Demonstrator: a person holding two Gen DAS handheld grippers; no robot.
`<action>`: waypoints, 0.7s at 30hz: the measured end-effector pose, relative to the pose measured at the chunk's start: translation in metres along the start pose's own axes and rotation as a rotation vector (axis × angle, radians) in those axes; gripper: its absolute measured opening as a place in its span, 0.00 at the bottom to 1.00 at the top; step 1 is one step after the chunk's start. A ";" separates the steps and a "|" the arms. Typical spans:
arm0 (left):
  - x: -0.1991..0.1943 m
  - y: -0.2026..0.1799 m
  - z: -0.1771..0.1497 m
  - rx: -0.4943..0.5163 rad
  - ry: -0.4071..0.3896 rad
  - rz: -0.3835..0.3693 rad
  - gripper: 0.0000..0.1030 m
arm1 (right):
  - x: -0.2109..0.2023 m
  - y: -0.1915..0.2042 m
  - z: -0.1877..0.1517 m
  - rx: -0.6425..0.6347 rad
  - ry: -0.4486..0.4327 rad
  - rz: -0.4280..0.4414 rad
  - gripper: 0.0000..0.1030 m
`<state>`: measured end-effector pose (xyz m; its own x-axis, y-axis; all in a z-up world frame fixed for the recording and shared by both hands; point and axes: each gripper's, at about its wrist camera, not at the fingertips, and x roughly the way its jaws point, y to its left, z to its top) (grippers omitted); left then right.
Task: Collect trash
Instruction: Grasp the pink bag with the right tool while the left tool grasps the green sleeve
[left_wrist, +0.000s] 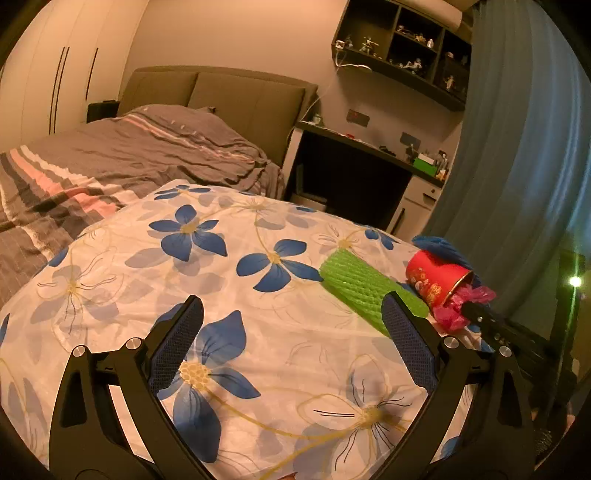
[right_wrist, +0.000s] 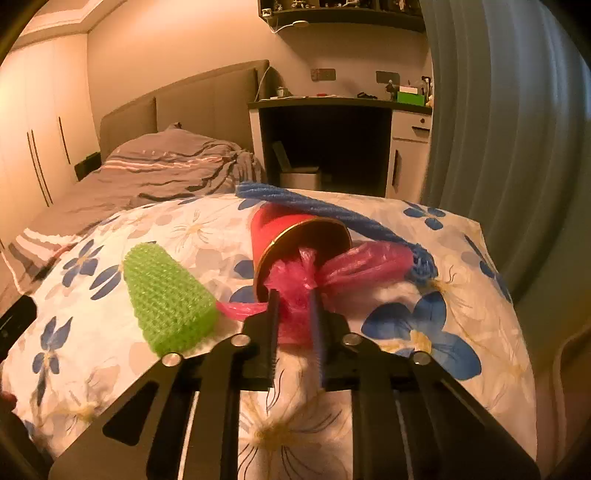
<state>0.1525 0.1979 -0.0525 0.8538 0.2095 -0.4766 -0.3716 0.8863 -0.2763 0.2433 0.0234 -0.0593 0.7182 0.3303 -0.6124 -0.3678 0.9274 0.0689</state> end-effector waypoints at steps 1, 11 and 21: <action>0.000 0.000 0.000 0.000 0.000 -0.001 0.93 | -0.002 -0.001 -0.001 0.007 -0.001 0.006 0.14; 0.001 -0.013 0.001 0.013 0.009 -0.030 0.93 | -0.046 -0.009 -0.021 0.034 -0.057 0.059 0.07; 0.054 -0.051 0.009 0.003 0.150 -0.123 0.93 | -0.090 -0.018 -0.043 0.050 -0.135 0.055 0.07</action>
<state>0.2206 0.1680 -0.0571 0.8289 0.0355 -0.5583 -0.2664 0.9027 -0.3380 0.1595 -0.0305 -0.0397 0.7721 0.3985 -0.4950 -0.3814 0.9137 0.1405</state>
